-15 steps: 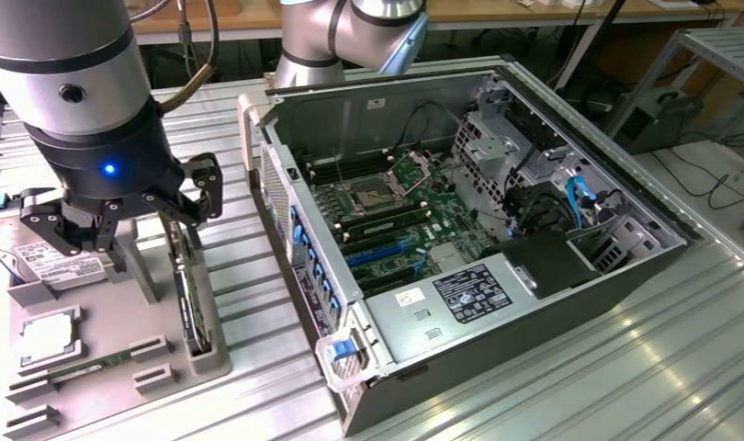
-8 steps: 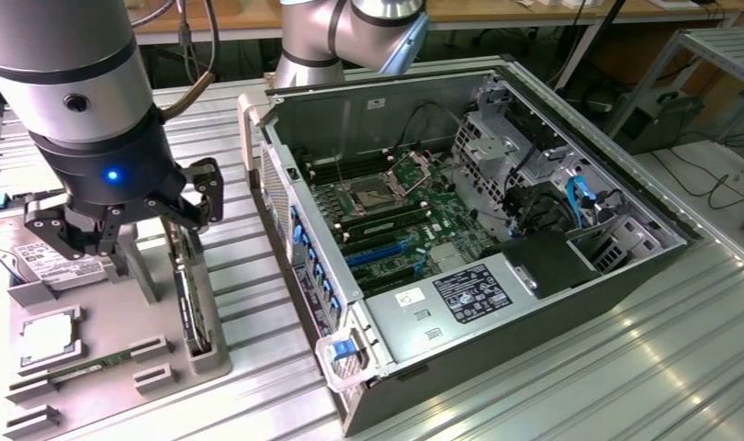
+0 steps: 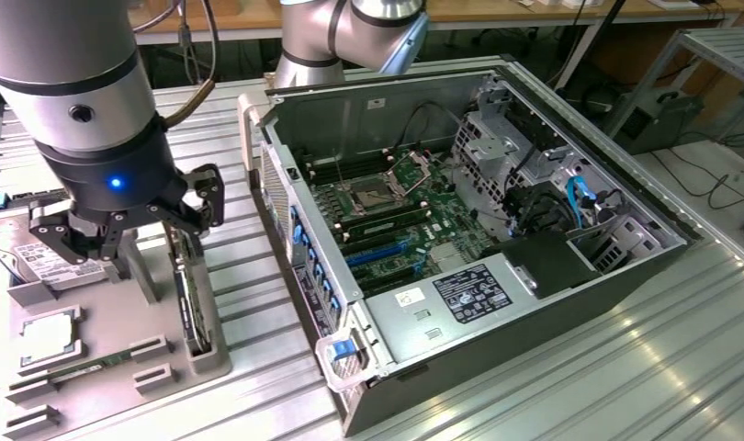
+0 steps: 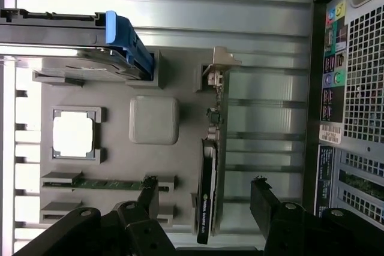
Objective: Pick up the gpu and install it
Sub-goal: 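Pick up the gpu and move the gpu toward the slot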
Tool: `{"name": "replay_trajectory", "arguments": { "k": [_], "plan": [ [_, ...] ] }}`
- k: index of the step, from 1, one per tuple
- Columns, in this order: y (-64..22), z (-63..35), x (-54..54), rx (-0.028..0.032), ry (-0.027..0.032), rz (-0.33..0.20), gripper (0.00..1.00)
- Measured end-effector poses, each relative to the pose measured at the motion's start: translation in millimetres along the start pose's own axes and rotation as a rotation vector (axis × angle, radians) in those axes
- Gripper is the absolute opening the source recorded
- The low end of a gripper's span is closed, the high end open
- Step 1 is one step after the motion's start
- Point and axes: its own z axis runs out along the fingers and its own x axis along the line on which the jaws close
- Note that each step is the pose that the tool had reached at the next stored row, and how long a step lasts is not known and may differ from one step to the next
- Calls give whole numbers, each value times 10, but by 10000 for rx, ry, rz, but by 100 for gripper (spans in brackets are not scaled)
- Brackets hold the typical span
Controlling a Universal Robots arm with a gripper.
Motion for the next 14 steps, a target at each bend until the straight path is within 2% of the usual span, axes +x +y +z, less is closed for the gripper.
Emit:
{"name": "replay_trajectory", "arguments": {
  "k": [14],
  "plan": [
    [-33,162,-21,-7,2,-24,72]
  ]
}}
